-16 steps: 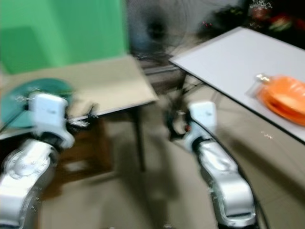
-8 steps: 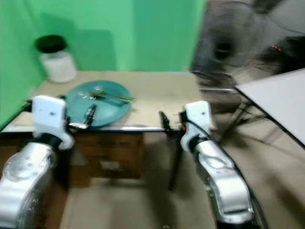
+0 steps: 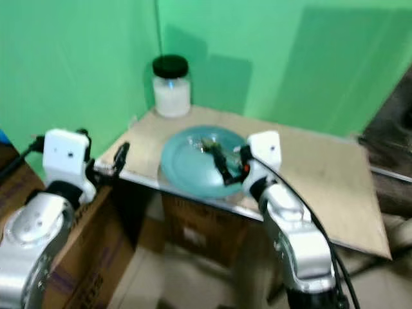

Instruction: Setting the table

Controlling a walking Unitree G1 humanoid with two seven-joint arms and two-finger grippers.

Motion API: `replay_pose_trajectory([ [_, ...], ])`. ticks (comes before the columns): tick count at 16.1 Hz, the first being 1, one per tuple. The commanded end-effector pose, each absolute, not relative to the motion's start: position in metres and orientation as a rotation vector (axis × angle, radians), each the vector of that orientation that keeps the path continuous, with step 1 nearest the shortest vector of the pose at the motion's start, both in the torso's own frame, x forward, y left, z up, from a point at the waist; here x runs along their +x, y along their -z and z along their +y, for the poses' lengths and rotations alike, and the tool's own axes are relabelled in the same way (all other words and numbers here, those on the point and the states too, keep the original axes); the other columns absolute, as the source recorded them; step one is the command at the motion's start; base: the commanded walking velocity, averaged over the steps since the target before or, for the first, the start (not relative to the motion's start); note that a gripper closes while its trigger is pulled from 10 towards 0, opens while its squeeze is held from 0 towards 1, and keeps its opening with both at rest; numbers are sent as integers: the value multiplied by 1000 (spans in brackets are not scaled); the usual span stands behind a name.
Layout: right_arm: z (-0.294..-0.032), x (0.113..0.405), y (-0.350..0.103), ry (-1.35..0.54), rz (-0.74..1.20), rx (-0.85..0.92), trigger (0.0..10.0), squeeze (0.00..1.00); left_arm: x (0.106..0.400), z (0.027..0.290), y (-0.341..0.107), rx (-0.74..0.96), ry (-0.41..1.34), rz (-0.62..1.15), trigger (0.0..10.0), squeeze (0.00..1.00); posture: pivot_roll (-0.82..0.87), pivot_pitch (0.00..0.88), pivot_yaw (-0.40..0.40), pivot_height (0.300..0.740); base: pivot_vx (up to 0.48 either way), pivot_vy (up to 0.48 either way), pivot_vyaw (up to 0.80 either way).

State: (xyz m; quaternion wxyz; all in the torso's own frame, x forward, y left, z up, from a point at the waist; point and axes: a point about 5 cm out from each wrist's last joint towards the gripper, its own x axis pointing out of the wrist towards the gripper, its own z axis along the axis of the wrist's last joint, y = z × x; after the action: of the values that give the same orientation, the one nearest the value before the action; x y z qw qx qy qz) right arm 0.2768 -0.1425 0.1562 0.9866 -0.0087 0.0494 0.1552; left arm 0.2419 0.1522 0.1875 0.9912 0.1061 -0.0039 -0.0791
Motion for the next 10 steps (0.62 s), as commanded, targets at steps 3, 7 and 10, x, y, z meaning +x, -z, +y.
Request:
replay_pose_trajectory([
  [3, -151, 289, -169, -309, 59, -41, 10000, 0, 243, 152, -189, 226, 166, -20, 10000, 459, 30, 22, -37, 740, 330, 0, 0],
  [7, -156, 311, -176, -361, 106, -90, 10000, 0, 244, 145, -184, 204, 240, -7, 10000, 439, 9, 20, -48, 740, 241, 0, 0],
  [10, -165, 321, -175, -408, 196, -173, 10000, 0, 244, 135, -180, 227, 341, -1, 10000, 369, -5, 16, -53, 740, 0, 0, 0],
])
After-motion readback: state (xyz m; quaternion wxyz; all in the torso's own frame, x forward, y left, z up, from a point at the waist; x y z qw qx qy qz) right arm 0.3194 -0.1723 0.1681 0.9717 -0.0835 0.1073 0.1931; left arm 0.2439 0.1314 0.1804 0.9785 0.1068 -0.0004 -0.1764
